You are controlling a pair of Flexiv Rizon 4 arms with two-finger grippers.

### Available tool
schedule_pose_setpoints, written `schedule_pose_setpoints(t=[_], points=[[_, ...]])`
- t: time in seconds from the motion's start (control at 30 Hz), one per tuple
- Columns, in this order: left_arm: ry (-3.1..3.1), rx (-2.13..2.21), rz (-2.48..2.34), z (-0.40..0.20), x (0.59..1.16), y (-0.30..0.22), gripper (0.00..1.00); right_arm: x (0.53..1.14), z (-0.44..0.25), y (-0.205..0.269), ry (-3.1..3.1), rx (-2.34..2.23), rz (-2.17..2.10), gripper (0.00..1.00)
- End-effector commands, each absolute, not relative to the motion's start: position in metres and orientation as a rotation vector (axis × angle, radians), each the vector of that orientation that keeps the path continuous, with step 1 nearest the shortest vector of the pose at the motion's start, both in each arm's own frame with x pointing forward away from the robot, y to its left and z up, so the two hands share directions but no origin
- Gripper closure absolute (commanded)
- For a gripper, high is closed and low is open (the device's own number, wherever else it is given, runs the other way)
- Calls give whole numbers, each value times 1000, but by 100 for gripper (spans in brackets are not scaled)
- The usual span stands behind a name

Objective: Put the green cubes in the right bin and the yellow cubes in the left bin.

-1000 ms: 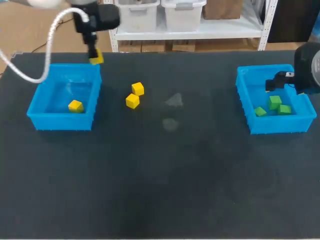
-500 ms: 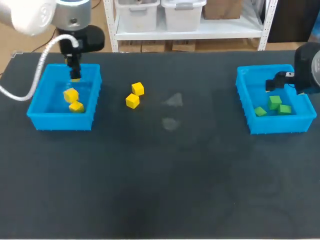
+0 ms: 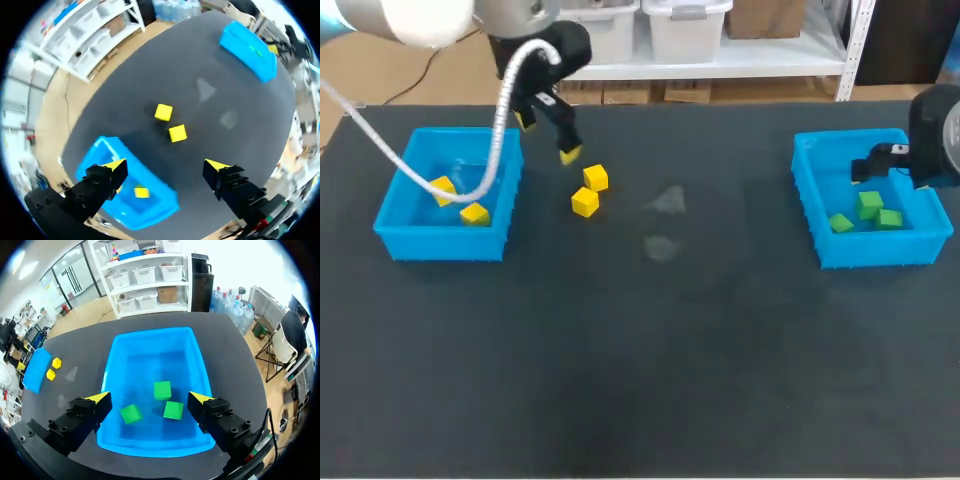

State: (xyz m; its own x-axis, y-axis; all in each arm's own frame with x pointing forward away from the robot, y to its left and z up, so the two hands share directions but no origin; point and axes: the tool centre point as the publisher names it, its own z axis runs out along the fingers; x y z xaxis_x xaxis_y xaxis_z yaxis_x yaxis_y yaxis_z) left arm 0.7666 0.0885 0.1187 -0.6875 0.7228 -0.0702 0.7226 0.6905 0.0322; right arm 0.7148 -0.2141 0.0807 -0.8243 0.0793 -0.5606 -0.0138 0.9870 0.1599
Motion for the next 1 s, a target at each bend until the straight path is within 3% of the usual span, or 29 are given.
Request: schedule_pose_setpoints(t=[0.03,0.33,1.0], points=[[2937,1052,-81,97,776,67,0,712,78,-214,2479,54,205,0],[3000,811,-124,51,769,35,0,712,78,-214,2479,54,205,0],[3066,748,68,-6,778,48,0,712,78,-214,2479,54,205,0]])
